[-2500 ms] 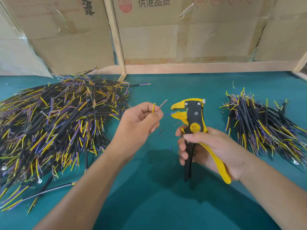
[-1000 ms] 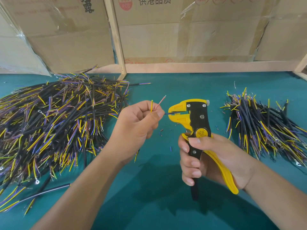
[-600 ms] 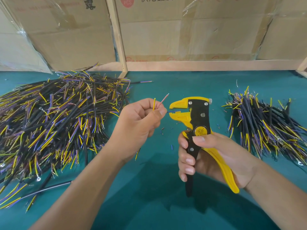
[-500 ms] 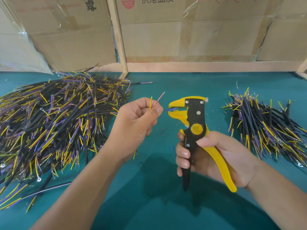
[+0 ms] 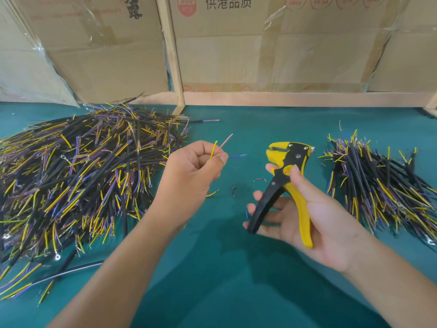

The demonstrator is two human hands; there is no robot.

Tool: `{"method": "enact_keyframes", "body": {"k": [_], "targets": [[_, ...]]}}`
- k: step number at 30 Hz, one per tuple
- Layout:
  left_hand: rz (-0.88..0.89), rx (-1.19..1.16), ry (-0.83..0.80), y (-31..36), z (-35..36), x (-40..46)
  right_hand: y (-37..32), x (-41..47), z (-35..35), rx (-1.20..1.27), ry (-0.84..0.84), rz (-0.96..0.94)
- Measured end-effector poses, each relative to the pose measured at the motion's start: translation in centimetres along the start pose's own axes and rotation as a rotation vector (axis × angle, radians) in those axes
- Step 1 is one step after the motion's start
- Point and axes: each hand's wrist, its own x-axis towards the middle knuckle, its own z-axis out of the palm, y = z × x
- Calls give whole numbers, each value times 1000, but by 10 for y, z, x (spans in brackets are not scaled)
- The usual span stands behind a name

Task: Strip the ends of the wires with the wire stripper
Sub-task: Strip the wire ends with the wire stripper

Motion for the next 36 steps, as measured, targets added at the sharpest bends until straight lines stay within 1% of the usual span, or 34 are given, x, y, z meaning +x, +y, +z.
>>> {"method": "enact_keyframes", "body": {"k": [2,5,7,10,12,16,20,27,31,36], "targets": [[-4,0,-1,0,0,0,0,-2,-3,-61,43,43],[-3,-1,-2,-1,-1,0,-3,-4,-5,-133,16,79],[-9,-12,5,-1,-2,0,-5,-4,-6,-158,-31,67],[-20,-74,20,-1,-4,1,-7,-3,-9,-162,-179,37],[-14,-103,26,-1,-6,2,-4,-3,-9,-162,-245,21],[6,-132,10,0,-7,2,7,-4,-7,-193,-253,6],[28,-123,-42,-1,-9,2,9,-8,-4,-260,-270,-3],[71,-76,-139,0,-12,-2,3,-9,-10,-268,-445,15],[70,-66,-137,2,-10,-3,4,-9,-11,-247,-502,55],[42,-48,-107,3,-8,-3,6,-9,-10,-236,-551,57]]}}
